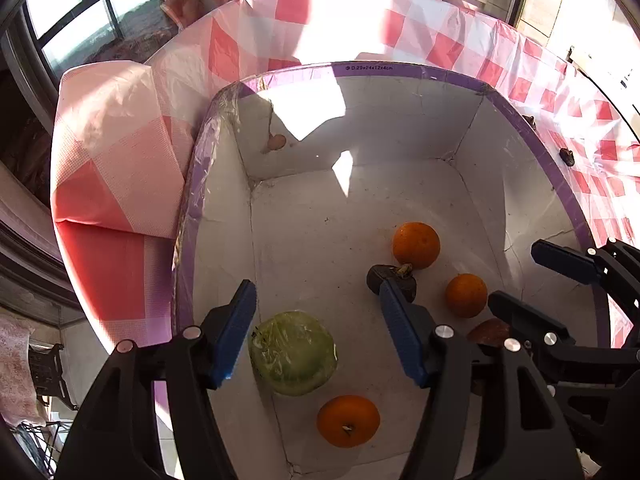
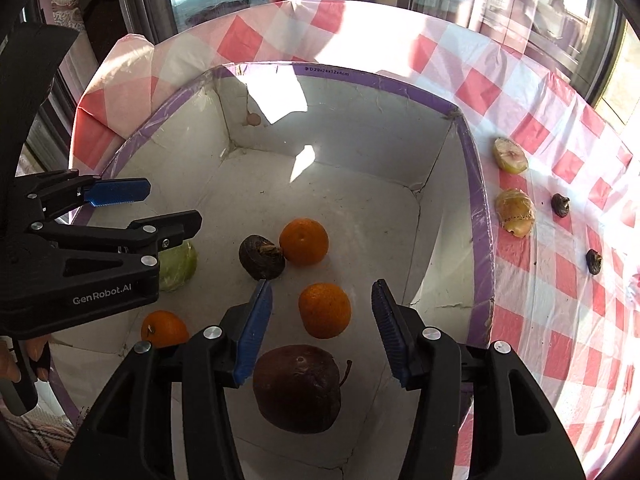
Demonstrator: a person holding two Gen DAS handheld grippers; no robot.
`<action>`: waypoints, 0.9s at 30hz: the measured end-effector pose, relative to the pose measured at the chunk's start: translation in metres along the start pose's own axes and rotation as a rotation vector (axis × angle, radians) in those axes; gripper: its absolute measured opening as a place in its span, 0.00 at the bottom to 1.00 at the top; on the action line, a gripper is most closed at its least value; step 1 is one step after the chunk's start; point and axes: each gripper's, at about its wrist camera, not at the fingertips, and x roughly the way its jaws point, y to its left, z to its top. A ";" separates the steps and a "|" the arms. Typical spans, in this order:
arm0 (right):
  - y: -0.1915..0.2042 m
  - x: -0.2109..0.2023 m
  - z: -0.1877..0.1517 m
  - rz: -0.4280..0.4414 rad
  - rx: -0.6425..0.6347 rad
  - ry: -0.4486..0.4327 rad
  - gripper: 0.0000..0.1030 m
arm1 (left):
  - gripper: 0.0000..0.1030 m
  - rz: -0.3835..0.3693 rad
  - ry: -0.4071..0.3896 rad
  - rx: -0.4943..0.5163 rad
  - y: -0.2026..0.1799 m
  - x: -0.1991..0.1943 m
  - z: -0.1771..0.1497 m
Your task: Organize fruits
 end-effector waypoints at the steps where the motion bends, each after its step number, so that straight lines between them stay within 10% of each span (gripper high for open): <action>1: 0.000 0.000 0.000 0.001 0.003 -0.002 0.53 | 0.65 0.001 -0.002 0.005 -0.001 0.000 0.000; 27: -0.001 -0.001 -0.001 0.114 0.003 -0.026 0.66 | 0.77 0.029 -0.127 -0.044 0.001 -0.019 -0.009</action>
